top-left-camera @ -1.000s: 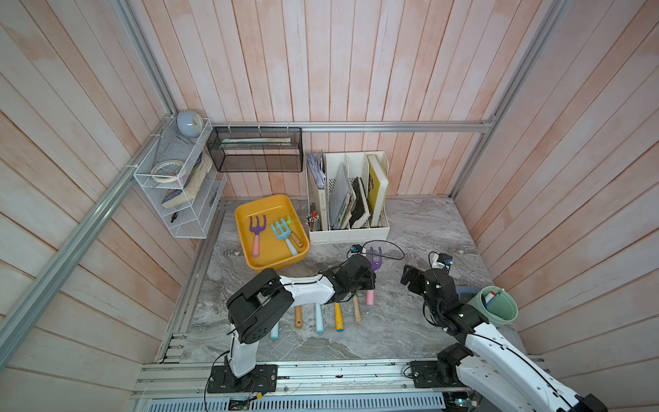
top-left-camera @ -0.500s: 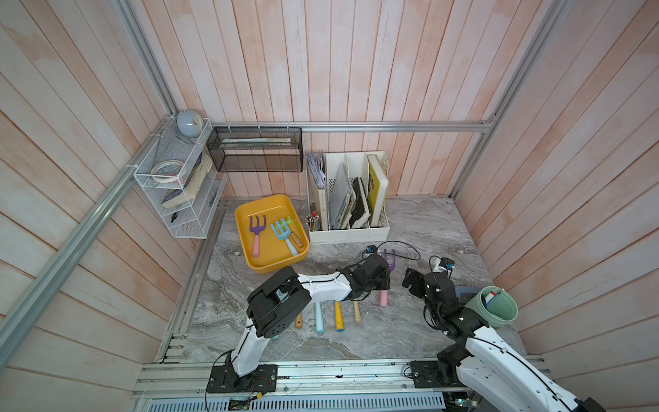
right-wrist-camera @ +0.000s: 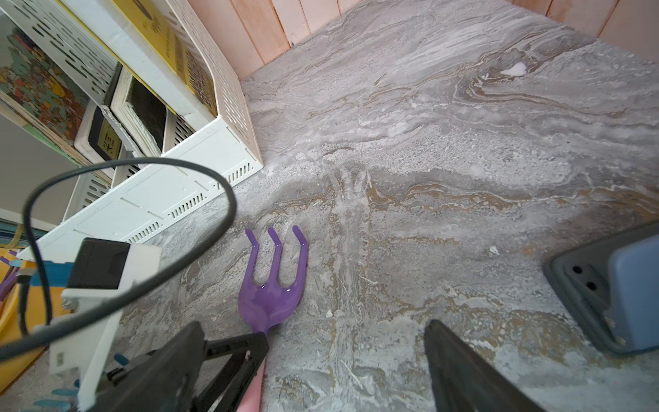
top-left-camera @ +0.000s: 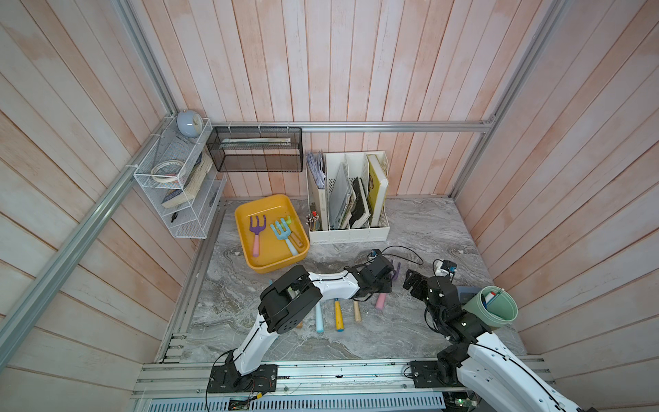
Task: Take the hand rake out of the storage box
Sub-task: Place the rake at the center of the board.
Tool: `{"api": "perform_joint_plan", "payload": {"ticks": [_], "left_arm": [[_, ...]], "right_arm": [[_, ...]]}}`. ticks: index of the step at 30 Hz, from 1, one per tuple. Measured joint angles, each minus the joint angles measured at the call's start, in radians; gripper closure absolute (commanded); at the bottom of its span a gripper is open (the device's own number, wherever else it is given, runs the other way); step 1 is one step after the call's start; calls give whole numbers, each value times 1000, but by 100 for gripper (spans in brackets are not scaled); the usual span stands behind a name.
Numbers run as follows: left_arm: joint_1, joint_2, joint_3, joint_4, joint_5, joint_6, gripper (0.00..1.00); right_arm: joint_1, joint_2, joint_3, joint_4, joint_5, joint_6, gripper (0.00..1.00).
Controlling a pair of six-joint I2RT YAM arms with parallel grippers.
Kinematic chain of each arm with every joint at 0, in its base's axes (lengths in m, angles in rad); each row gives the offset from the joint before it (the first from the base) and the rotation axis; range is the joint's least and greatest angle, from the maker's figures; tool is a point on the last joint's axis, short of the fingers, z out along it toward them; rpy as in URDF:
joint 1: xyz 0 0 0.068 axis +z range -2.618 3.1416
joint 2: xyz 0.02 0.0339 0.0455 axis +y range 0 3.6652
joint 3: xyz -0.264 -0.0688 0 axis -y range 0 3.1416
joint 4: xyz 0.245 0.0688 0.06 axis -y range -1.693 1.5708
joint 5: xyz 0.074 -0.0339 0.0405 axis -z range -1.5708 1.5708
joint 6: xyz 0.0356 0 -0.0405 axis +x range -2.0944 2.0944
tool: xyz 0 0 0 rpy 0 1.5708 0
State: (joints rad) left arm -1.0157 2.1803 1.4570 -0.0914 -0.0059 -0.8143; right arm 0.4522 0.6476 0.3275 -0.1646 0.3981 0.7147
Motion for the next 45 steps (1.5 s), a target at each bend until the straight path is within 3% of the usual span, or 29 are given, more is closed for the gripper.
{"api": "perform_joint_plan", "payload": {"ticks": [5,6,7,12,16,20,25,29,36,45], "left_arm": [[1,-54,-8,-13,-1,41,41],[3,-90,-25,-3,-2,58,3],[5,-142,-57,10,-8,74,0],[72,-570,-348,157,-55,127,0],[298,-856,-518,234,-65,153,0],[494,-1004,-602,175,-84,196,0],[686,-1107,-685,83,-59,252,0],[808,-1155,-736,25,-34,288,0],[834,-1167,-752,-4,-23,325,0],[834,-1205,-753,-37,-24,340,0]], "right_arm": [[-3,-26,-1,6,-14,-1,3],[-3,-26,-2,11,-23,0,4],[-4,-22,-2,20,-31,-1,5],[-6,112,-2,90,-100,2,10],[-2,304,2,179,-208,2,15],[63,499,31,203,-243,9,18],[124,663,126,195,-243,14,35],[132,698,143,194,-243,18,44],[142,717,153,187,-247,3,61],[221,725,173,134,-224,-5,66]]}}
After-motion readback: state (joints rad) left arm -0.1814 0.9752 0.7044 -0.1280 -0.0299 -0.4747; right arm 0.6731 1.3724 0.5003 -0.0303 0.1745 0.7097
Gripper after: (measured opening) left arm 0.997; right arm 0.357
